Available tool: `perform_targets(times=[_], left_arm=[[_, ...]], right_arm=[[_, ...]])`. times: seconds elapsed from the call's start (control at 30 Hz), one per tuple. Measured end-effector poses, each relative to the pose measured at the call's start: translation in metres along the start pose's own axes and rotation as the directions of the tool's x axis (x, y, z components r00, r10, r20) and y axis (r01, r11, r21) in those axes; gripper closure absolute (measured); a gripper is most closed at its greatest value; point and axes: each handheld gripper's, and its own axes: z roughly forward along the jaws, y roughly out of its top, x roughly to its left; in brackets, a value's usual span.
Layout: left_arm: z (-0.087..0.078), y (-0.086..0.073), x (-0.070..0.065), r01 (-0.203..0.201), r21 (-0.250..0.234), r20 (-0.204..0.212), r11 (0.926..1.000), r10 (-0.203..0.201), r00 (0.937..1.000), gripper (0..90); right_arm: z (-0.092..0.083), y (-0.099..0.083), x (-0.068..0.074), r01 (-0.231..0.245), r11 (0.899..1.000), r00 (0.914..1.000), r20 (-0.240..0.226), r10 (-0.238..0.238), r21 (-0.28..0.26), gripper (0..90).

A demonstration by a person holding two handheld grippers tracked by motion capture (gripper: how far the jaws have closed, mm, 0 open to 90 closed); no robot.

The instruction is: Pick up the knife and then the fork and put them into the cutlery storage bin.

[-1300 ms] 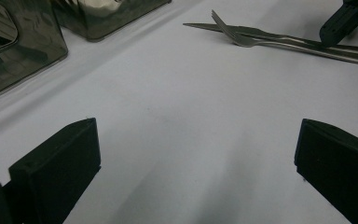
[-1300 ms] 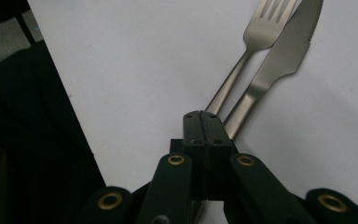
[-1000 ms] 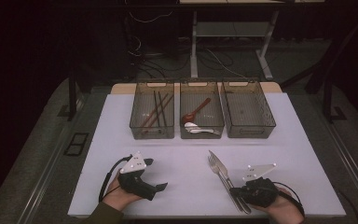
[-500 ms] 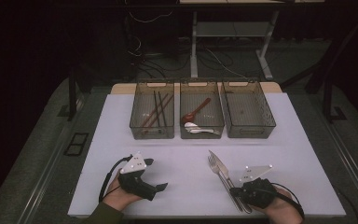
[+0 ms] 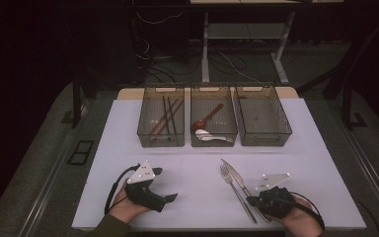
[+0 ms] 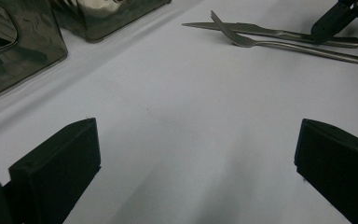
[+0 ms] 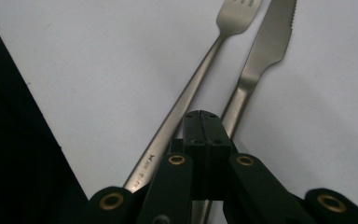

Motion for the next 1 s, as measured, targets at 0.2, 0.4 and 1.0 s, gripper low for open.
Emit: perform_targets(times=[0.2, 0.4, 1.0], left_arm=[[0.0, 0.0, 0.0, 0.0, 0.001, 0.001, 1.0, 0.0, 1.0, 0.0], [0.0, 0.0, 0.0, -0.001, 0.001, 0.001, 1.0, 0.001, 1.0, 0.0], [0.001, 0.0, 0.0, -0.004, 0.003, 0.003, 1.0, 0.004, 1.0, 0.0]], right_arm=[[-0.002, -0.002, -0.005, -0.01, 1.0, 0.9997, 0.025, 0.01, 0.003, 89.7], [-0.005, -0.004, -0.016, -0.03, 1.0, 0.9982, 0.051, 0.029, 0.003, 89.7], [-0.009, -0.012, -0.053, -0.041, 0.999, 0.9941, 0.099, 0.043, -0.025, 89.7]])
